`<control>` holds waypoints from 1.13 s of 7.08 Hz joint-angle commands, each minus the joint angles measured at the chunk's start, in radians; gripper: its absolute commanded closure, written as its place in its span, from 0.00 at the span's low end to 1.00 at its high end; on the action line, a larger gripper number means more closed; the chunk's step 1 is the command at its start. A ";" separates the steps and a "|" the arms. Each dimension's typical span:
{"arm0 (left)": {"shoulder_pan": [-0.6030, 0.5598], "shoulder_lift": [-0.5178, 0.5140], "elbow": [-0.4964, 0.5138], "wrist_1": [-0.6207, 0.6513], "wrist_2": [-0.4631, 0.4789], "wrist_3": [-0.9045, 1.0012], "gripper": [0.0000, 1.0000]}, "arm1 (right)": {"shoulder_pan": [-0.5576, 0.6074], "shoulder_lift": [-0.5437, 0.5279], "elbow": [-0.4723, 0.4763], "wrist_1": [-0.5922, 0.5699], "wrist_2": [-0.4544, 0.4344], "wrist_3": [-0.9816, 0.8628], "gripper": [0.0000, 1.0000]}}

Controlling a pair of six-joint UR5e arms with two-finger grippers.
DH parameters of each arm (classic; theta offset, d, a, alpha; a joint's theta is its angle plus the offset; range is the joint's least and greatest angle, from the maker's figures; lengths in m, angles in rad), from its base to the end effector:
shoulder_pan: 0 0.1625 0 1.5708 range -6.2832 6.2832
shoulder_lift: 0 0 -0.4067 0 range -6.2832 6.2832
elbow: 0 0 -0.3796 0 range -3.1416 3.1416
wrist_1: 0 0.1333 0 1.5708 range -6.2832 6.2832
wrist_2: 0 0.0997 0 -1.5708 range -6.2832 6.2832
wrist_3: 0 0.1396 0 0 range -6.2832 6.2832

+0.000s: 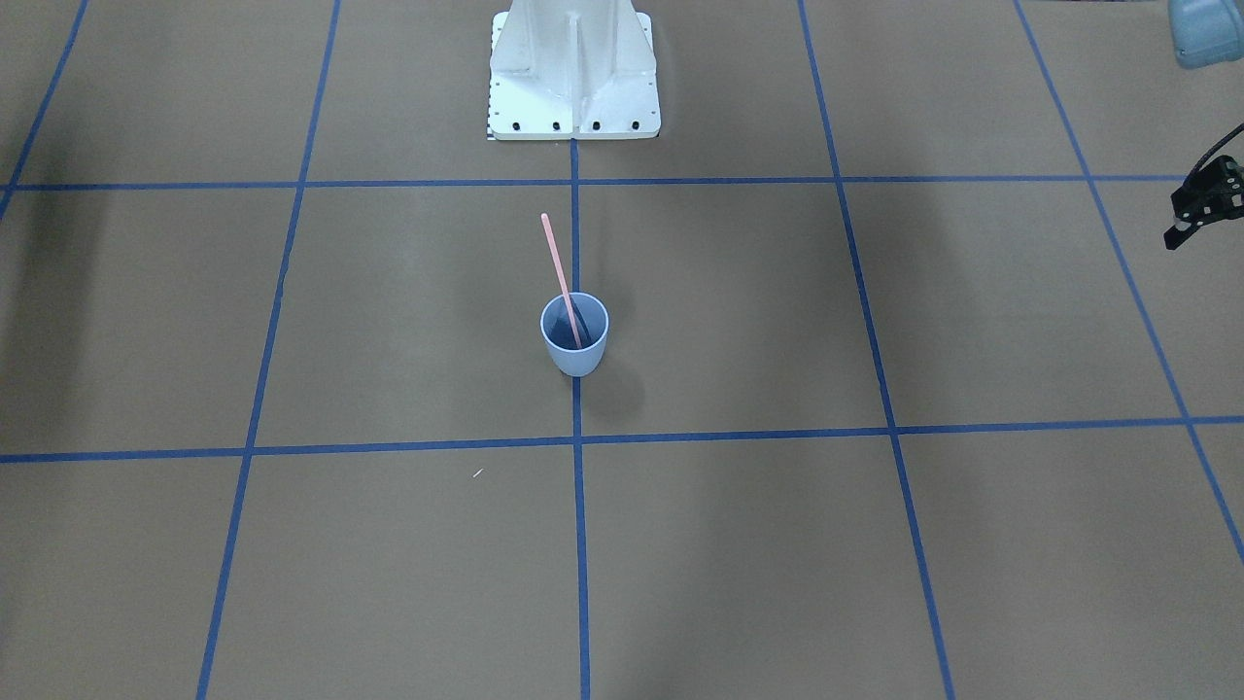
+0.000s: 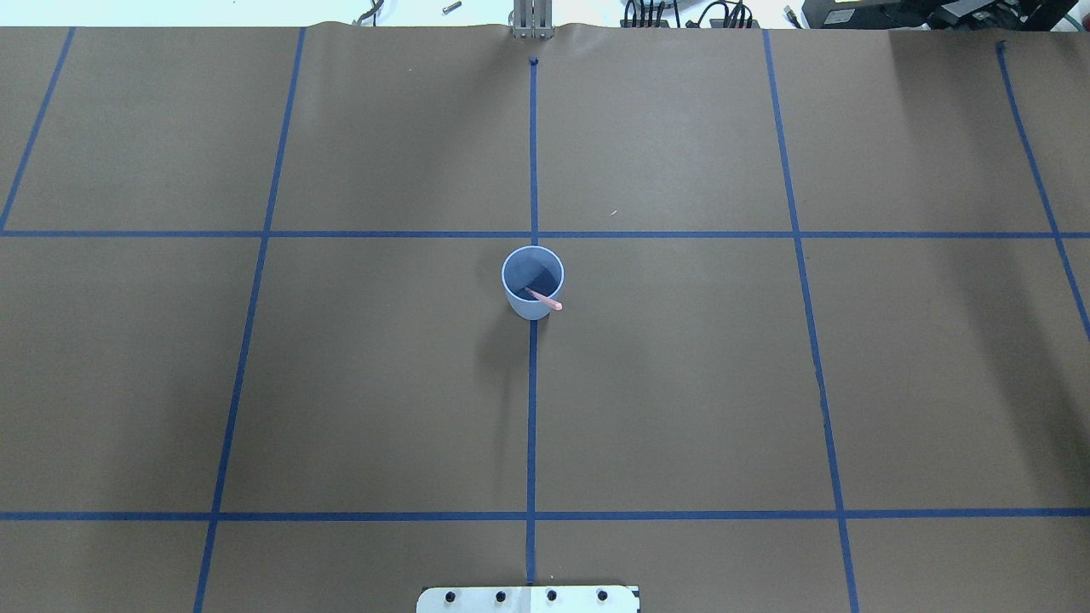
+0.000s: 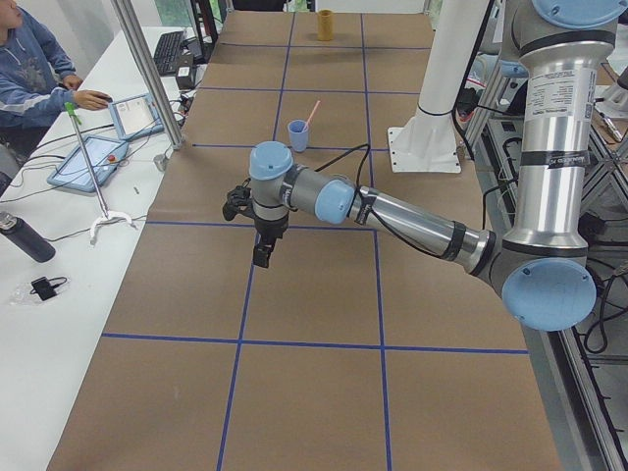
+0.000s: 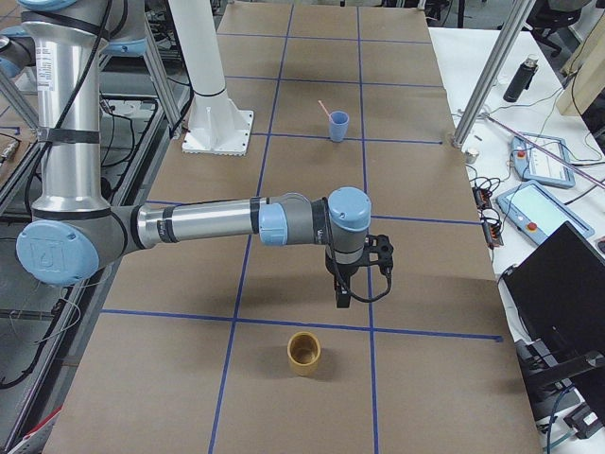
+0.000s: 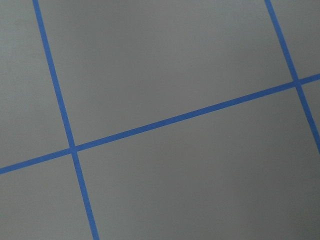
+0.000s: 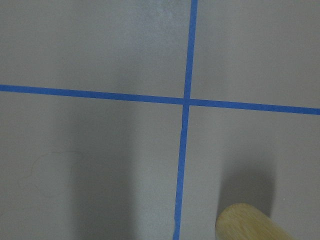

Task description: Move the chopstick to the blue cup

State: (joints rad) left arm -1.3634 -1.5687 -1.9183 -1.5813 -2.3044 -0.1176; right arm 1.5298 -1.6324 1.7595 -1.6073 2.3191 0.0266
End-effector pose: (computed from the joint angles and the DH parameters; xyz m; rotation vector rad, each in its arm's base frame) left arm 0.0611 -0.4837 0.5031 0.2181 0.7721 0.2155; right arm 0.0194 -0.4612 0.6132 0.0610 -0.7503 -0.0476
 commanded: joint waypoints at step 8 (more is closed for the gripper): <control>0.003 -0.001 0.016 -0.011 0.000 -0.060 0.02 | 0.001 -0.010 0.003 0.004 0.005 0.003 0.00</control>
State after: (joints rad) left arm -1.3606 -1.5696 -1.9043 -1.5909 -2.3028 -0.1779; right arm 1.5309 -1.6430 1.7615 -1.6030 2.3238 0.0291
